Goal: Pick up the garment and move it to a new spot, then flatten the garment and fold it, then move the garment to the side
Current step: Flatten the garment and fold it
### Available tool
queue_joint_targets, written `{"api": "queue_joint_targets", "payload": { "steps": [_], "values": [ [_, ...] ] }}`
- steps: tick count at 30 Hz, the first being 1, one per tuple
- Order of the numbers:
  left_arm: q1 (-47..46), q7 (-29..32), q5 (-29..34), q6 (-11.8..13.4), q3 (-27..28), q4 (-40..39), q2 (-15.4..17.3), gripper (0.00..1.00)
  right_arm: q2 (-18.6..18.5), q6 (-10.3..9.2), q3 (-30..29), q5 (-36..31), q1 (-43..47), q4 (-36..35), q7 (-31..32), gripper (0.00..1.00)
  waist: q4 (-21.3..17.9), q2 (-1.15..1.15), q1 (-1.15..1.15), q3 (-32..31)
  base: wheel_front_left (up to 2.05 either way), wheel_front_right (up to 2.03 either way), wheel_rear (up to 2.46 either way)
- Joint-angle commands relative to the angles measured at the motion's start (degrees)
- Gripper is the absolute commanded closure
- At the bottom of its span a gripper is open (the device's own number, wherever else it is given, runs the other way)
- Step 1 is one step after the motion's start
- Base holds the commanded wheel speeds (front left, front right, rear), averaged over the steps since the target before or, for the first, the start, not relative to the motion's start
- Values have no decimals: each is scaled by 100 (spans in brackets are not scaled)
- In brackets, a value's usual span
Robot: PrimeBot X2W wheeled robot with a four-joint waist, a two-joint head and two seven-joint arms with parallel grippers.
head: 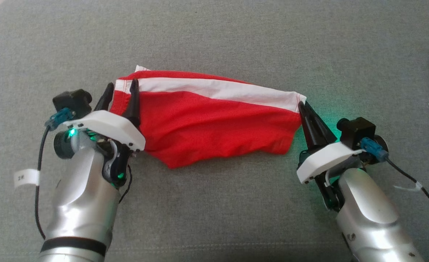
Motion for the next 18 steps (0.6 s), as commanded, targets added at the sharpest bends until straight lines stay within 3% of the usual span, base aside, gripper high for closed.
{"api": "queue_joint_targets", "payload": {
  "steps": [1,16,17,18],
  "values": [
    [-182,18,-73,-42,153,-126,118,0,64,37,96,7,-25,-183,-63,100,-1,0,0,10,0,0,0],
    [-348,81,-374,-134,37,71,142,0,64,37,94,15,-53,-206,-63,100,18,0,0,29,0,0,0],
    [-355,72,-378,-136,28,79,142,2,64,37,90,7,-55,-201,-63,100,20,0,0,25,0,0,0],
    [-360,64,-383,-138,21,89,142,18,64,37,87,3,-56,-195,-63,100,22,0,0,19,0,0,0]
  ]
}}
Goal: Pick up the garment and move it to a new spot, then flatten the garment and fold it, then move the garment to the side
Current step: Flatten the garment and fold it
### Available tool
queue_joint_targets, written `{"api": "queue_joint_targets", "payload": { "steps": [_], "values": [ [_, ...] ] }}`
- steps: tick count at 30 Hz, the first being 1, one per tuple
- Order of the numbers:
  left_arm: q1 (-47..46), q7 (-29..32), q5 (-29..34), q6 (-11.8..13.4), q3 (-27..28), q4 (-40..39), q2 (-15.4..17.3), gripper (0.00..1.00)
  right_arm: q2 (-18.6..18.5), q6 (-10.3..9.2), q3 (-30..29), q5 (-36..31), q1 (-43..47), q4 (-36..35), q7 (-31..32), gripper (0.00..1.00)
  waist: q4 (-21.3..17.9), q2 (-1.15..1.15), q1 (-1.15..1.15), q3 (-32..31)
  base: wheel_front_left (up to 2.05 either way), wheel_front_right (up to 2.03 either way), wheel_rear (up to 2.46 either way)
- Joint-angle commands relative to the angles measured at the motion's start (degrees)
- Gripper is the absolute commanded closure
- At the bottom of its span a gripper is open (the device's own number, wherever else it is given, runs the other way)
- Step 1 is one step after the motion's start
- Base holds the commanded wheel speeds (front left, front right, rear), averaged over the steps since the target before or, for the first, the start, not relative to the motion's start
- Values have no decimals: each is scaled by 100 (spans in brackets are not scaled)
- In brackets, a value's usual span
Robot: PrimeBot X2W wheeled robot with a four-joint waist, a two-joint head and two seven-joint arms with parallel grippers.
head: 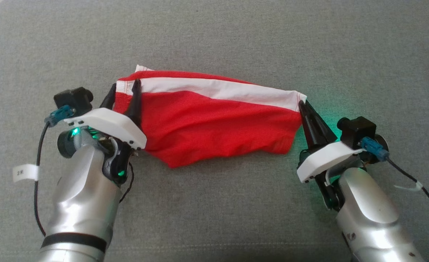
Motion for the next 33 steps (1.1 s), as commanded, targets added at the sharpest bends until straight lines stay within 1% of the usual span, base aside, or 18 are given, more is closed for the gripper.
{"api": "queue_joint_targets", "payload": {
  "steps": [1,2,3,9,13,17,20,23,28,33],
  "values": [
    [-222,-56,-71,-18,100,-120,141,44,64,37,97,0,-56,-159,-63,100,4,0,0,-13,0,0,0],
    [-226,-50,-65,-19,81,-103,145,68,64,37,102,2,-56,-153,-63,100,2,0,0,-20,0,0,0],
    [-229,-42,-68,-22,70,-85,145,100,64,37,107,10,-56,-148,-63,100,2,0,0,-25,0,0,0],
    [-222,-108,-108,-26,56,-15,147,100,64,37,66,64,-53,-130,-63,100,3,0,0,-92,0,0,0],
    [-192,-266,-81,-18,36,-10,172,100,64,37,-10,63,-39,-184,-63,100,10,0,0,-229,0,0,0],
    [-259,-355,-105,-36,39,-95,200,100,64,37,-151,213,-77,-429,-63,100,43,0,0,-467,0,0,0],
    [-362,-331,-269,-66,129,-222,238,100,64,37,-234,362,-212,-700,-63,100,38,0,0,-744,0,0,0],
    [-499,-271,-361,-89,187,-394,386,100,64,37,-247,417,-402,-916,-63,100,-1,0,0,-1062,0,0,0],
    [-791,-155,-401,-82,250,-717,622,100,64,37,-123,473,-857,-1068,-63,100,-73,0,0,-1508,0,0,0],
    [-1218,111,-346,-12,219,-1096,789,100,54,37,-11,429,-1505,-1050,-63,100,-102,0,0,-1477,0,0,0]
  ]
}}
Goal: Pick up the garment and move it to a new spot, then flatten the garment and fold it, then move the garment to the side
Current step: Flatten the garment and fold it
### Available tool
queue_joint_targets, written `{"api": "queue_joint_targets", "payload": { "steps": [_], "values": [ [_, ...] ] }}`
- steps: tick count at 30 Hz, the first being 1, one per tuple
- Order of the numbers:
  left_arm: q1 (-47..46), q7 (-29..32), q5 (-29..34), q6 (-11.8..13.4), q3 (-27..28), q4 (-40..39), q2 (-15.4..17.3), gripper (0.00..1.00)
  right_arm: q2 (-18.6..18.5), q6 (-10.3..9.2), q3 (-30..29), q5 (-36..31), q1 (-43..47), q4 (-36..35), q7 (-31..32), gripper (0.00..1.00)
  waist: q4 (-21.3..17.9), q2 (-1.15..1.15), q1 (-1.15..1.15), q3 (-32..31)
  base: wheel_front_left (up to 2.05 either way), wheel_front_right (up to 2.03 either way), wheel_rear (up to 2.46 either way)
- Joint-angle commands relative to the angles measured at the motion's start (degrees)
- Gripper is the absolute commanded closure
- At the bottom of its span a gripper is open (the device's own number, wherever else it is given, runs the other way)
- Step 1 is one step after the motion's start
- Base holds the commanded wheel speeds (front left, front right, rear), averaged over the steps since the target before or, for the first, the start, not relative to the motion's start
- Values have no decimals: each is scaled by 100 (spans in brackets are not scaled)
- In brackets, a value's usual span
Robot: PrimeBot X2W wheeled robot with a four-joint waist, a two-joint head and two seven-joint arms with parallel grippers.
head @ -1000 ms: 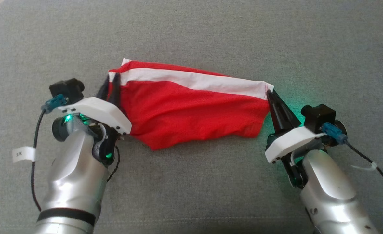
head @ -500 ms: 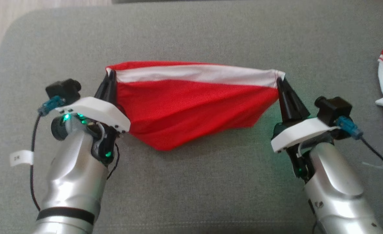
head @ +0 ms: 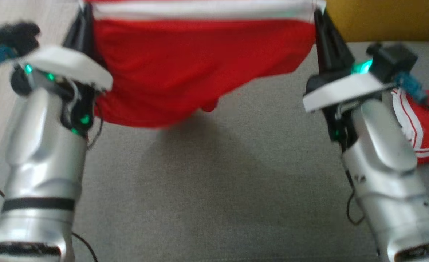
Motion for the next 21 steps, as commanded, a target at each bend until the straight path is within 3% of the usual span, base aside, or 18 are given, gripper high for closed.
{"api": "queue_joint_targets", "payload": {
  "steps": [1,8,14,21],
  "values": [
    [-459,56,35,53,164,-257,250,100,57,37,121,-25,-453,-113,-58,100,-6,0,0,132,0,0,0],
    [-1048,128,99,102,73,-113,250,100,64,37,138,-195,-1658,500,-45,100,21,0,0,902,0,0,0],
    [-1964,-331,171,-3,-64,264,132,100,66,37,-389,-580,-2874,1118,-56,100,25,0,0,1665,0,0,0],
    [-2900,-698,274,-70,112,264,139,100,67,37,-1055,-1198,-3744,794,-59,100,-36,0,0,2023,0,0,0]
  ]
}}
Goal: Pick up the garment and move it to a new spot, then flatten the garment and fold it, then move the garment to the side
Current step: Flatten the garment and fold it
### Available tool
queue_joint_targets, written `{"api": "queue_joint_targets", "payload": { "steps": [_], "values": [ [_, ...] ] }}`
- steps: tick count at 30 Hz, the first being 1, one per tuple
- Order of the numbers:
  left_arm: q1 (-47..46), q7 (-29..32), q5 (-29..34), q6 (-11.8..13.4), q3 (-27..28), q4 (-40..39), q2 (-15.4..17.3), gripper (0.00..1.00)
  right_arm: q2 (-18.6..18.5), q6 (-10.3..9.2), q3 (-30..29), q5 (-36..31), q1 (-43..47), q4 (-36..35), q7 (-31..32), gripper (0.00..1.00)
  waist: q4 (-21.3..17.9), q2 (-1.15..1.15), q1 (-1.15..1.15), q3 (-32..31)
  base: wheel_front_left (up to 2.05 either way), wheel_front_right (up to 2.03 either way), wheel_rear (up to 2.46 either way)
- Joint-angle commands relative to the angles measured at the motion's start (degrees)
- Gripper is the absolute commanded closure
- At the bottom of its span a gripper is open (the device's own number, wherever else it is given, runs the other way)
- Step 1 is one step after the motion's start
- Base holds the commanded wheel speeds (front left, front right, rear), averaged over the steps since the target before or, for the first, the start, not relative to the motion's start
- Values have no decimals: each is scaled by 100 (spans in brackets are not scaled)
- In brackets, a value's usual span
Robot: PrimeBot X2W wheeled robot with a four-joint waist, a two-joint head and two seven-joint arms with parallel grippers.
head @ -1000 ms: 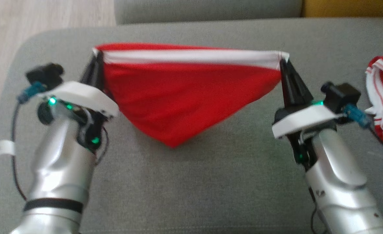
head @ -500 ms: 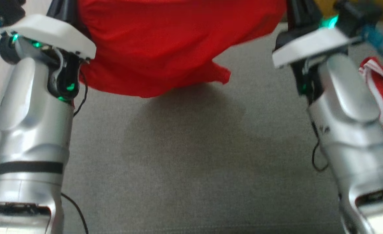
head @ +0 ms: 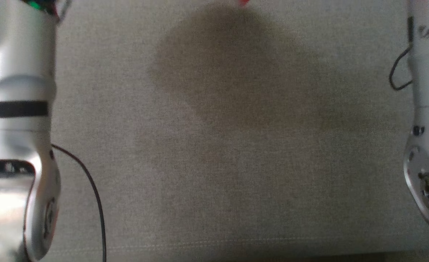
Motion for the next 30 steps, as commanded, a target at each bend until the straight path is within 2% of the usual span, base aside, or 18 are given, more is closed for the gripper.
{"api": "queue_joint_targets", "payload": {
  "steps": [1,4,8,13,14,16,22,30],
  "values": [
    [-246,-46,9,-4,187,-276,224,100,87,37,-17,-37,-187,-214,-33,100,-34,0,-1,126,0,0,0],
    [-336,-50,87,-26,474,-694,165,100,87,37,-120,-167,-307,-425,-34,100,-51,0,-1,267,0,0,0],
    [199,-52,183,-43,565,-884,83,100,87,37,53,-124,9,-608,-34,100,-87,0,-1,303,0,0,0],
    [1473,-52,-6,-46,381,-810,124,100,87,37,857,157,1010,-556,-34,100,-205,0,-1,158,0,0,0],
    [2025,-53,-77,-47,335,-789,122,100,87,37,1195,328,1477,-524,-34,100,-240,0,-1,51,0,0,0],
    [2570,-53,-169,-47,364,-807,55,100,87,37,1485,510,1963,-515,-34,100,-263,0,-1,-68,0,0,0],
    [4064,-53,18,-47,211,-977,-94,100,84,37,1851,870,3337,-736,-34,100,-351,0,-1,-476,0,0,0],
    [5427,-53,101,-48,694,-1170,-303,100,-50,37,2128,1201,4487,-840,-35,100,-458,0,-1,-1174,0,0,0]
  ]
}}
